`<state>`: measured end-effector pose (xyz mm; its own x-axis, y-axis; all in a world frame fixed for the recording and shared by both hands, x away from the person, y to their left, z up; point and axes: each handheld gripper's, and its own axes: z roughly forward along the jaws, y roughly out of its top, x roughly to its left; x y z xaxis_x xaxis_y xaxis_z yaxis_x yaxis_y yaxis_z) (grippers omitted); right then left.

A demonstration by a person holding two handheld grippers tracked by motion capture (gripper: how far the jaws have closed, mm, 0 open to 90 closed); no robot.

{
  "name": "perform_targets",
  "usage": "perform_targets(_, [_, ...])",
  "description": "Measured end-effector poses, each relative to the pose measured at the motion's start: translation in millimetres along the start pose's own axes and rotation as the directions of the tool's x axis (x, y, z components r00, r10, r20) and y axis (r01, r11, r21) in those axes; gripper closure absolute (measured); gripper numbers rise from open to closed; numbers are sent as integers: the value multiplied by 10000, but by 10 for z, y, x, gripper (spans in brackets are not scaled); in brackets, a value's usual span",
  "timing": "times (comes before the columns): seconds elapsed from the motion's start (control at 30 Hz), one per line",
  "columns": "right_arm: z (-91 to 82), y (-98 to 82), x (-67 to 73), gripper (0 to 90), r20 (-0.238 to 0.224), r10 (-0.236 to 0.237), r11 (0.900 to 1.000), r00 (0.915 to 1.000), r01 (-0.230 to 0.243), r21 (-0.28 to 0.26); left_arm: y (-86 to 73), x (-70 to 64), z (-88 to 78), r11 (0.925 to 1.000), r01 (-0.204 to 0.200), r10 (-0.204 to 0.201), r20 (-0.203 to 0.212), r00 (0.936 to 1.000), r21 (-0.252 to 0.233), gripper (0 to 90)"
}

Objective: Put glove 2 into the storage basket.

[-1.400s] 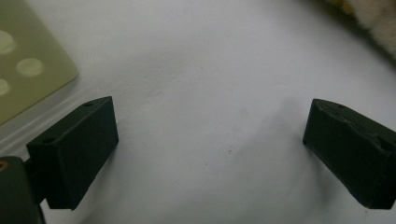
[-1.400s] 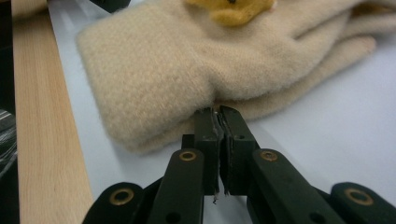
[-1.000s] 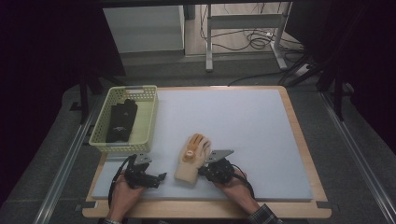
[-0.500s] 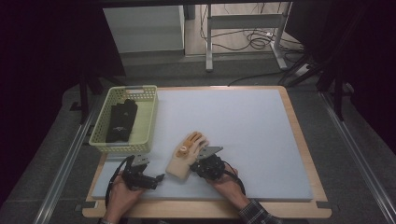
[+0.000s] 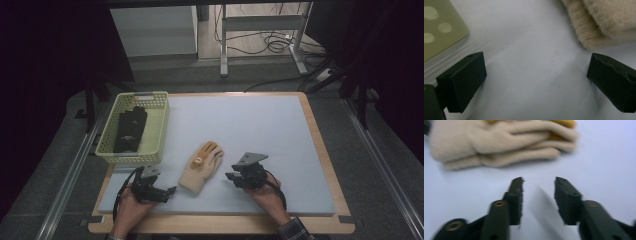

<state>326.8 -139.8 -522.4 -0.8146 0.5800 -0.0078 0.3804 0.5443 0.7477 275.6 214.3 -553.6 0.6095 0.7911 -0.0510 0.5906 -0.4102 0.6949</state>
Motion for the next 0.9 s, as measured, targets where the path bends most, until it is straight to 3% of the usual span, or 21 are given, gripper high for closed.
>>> perform_targets(0.1, [-78,-75,-118,437,489,102,9999,9988,-104,39,0,2,0,10000,-18,18,18,10000,5,23])
perform_targets(0.13, [-78,-75,-118,437,489,102,9999,9988,-104,39,0,2,0,10000,-18,18,18,10000,5,23])
perform_targets(0.17, [-125,-130,-214,372,850,237,9996,9961,-248,117,1,3,1,10000,-22,22,25,10000,8,22])
perform_targets(0.27, [-161,-171,-289,308,1034,456,9988,9936,-471,124,2,4,1,10000,-27,27,27,10000,15,22])
perform_targets(0.3, [-193,-211,-372,245,1148,669,9972,9911,-702,246,2,4,1,10000,-23,23,27,10000,17,22])
perform_targets(0.43, [-226,-275,-449,169,1631,536,9968,9851,-624,493,9,-3,0,10000,-4,4,-9,10000,53,23])
perform_targets(0.53, [-229,-307,-484,145,1736,489,9967,9836,-593,552,22,-7,-3,9999,-15,16,-32,10000,154,24])
perform_targets(0.6, [-214,-342,-522,112,1656,721,9955,9836,-812,488,40,-21,-12,9995,-6,5,39,10000,313,22])
perform_targets(0.63, [-215,-344,-551,110,1474,973,9934,9843,-1051,466,44,-23,-18,9994,-23,19,107,9999,360,22])
perform_targets(0.77, [-208,-345,-537,107,1561,862,9940,9840,-956,533,91,-77,-66,9997,-65,49,647,9979,244,18])
perform_targets(0.9, [-208,-348,-538,107,1563,866,9941,9839,-956,513,189,-161,-102,9996,-241,229,886,9958,130,11])
